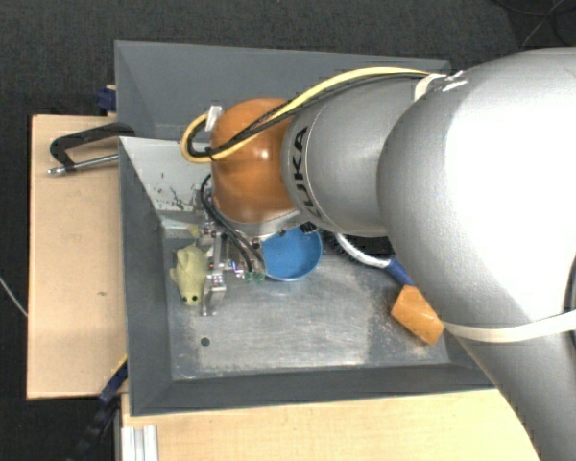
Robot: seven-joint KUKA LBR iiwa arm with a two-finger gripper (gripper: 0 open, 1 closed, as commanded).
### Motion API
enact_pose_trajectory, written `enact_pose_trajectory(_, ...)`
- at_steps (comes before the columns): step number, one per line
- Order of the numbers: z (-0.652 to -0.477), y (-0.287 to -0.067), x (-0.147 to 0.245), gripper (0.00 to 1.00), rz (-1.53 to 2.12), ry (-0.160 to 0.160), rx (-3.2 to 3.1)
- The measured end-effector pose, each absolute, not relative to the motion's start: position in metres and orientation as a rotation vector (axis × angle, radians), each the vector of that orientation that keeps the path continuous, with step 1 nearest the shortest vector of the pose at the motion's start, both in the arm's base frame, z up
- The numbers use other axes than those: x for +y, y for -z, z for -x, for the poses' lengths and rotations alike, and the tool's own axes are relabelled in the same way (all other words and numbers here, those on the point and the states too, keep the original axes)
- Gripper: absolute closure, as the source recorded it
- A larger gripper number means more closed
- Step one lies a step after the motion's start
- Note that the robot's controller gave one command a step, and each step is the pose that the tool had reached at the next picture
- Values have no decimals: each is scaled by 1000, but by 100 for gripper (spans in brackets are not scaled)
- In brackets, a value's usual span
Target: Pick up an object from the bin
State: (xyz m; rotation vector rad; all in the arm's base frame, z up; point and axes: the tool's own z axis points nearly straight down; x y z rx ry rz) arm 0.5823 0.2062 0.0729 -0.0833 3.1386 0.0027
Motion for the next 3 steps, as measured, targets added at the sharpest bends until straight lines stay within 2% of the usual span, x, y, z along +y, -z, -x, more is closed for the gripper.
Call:
enact_pose_trajectory(1,-585,-78,206,100,80,-6,3129)
enact_pose_trajectory(2,-590,-197,205,100,86,-8,3126)
enact_pose_trajectory(3,-594,-297,218,100,728,-4,3042)
